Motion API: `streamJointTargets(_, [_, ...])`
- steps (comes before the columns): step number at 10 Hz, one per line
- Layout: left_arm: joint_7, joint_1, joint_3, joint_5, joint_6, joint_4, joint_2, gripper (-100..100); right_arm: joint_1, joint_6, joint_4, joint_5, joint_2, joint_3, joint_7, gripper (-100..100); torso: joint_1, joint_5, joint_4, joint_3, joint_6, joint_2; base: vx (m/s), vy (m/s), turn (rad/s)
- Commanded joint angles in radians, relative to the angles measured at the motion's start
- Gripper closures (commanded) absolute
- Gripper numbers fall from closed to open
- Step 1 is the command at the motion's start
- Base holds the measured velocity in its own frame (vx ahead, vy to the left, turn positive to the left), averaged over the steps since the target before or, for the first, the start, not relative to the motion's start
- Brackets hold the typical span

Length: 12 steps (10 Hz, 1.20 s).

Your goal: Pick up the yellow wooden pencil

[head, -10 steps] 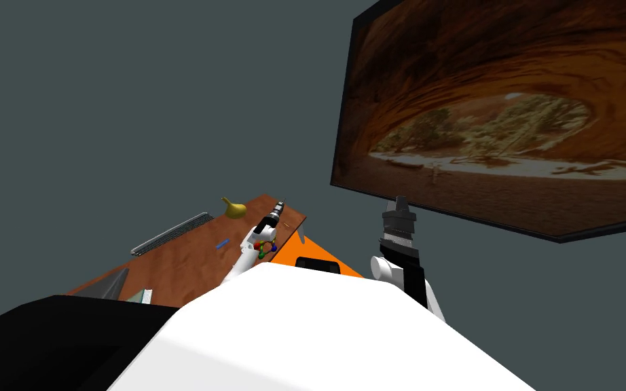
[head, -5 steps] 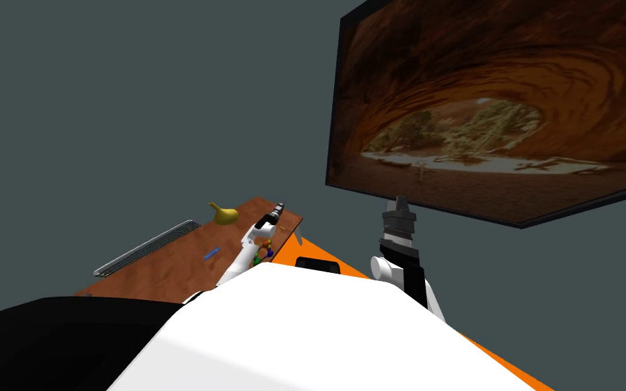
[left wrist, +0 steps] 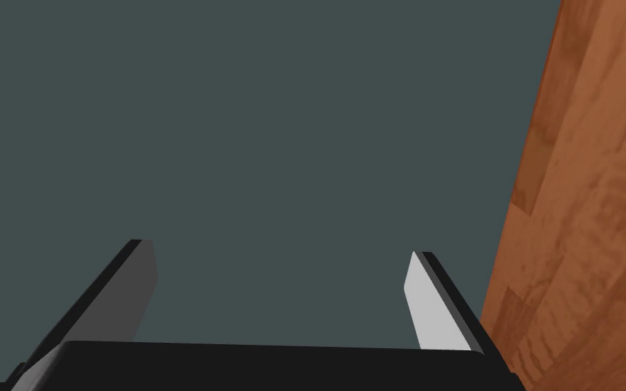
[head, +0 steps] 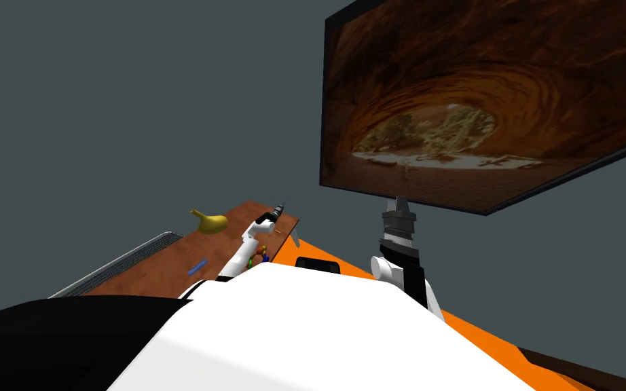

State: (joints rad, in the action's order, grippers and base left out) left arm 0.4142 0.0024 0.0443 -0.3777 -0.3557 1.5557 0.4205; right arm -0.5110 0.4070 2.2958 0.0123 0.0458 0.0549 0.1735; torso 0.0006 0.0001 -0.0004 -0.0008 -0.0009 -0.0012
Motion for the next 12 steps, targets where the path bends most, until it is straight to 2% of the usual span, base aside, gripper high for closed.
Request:
streamJointTargets(1, [0.007, -0.009, 0.003, -0.013, -0.050, -0.013, 0.006, -100, 0.000, 0.000, 0.000, 0.000, 0.000, 0.000, 0.000, 0, 0.000, 0.000, 0.000, 0.000, 0.000, 0.000, 0.010, 0.019, -0.112])
streamJointTargets(2, [0.007, -0.009, 0.003, -0.013, -0.063, -0.013, 0.006, -100, 0.000, 0.000, 0.000, 0.000, 0.000, 0.000, 0.000, 0, 0.000, 0.000, 0.000, 0.000, -0.001, 0.000, 0.004, 0.008, 0.014])
streamJointTargets(3, [0.020, -0.037, 0.003, -0.045, -0.101, -0.061, 0.026, -100, 0.000, 0.000, 0.000, 0.000, 0.000, 0.000, 0.000, 0, -0.001, 0.000, 0.000, 0.001, -0.001, 0.001, 0.008, 0.009, -0.153])
streamJointTargets(4, [0.020, -0.037, 0.003, -0.045, -0.122, -0.063, 0.026, -100, 0.000, 0.000, 0.000, 0.000, 0.000, 0.000, 0.000, 0, -0.001, 0.000, 0.000, 0.000, 0.000, 0.001, 0.007, 0.014, -0.105])
streamJointTargets(5, [0.031, -0.064, 0.001, -0.077, -0.146, -0.115, 0.045, -100, 0.000, 0.000, 0.000, 0.000, 0.000, 0.000, 0.000, 0, 0.000, 0.000, 0.000, 0.000, -0.001, 0.001, 0.003, 0.016, -0.185])
streamJointTargets(6, [0.031, -0.064, 0.001, -0.077, -0.176, -0.115, 0.045, -100, 0.000, 0.000, 0.000, 0.000, 0.000, 0.000, 0.000, 0, 0.000, 0.000, 0.000, 0.000, 0.000, 0.001, 0.005, 0.021, -0.089])
streamJointTargets(7, [0.041, -0.089, -0.002, -0.109, -0.206, -0.159, 0.063, -100, 0.000, 0.000, 0.000, 0.000, 0.000, 0.000, 0.000, 0, 0.000, 0.000, 0.000, 0.001, -0.001, 0.001, 0.005, 0.024, -0.143])
streamJointTargets(9, [0.041, -0.089, -0.002, -0.109, -0.236, -0.167, 0.063, -100, 0.000, 0.000, 0.000, 0.000, 0.000, 0.000, 0.000, 0, 0.000, 0.000, 0.000, 0.001, -0.001, 0.001, 0.002, 0.018, -0.027])
streamJointTargets(10, [0.050, -0.114, -0.005, -0.140, -0.272, -0.218, 0.082, -100, 0.000, 0.000, 0.000, 0.000, 0.000, 0.000, 0.000, 0, 0.000, 0.000, 0.000, 0.001, -0.001, 0.001, -0.001, 0.012, -0.147])
streamJointTargets(11, [0.050, -0.114, -0.005, -0.140, -0.291, -0.220, 0.082, -100, 0.000, 0.000, 0.000, 0.000, 0.000, 0.000, 0.000, 0, -0.001, 0.000, 0.000, 0.001, 0.000, 0.001, 0.000, 0.020, -0.075])
streamJointTargets(12, [0.058, -0.137, -0.009, -0.171, -0.325, -0.260, 0.100, -100, 0.000, 0.000, 0.000, 0.000, 0.000, 0.000, 0.000, 0, 0.000, 0.000, 0.000, 0.001, -0.001, 0.001, -0.003, 0.025, -0.095])
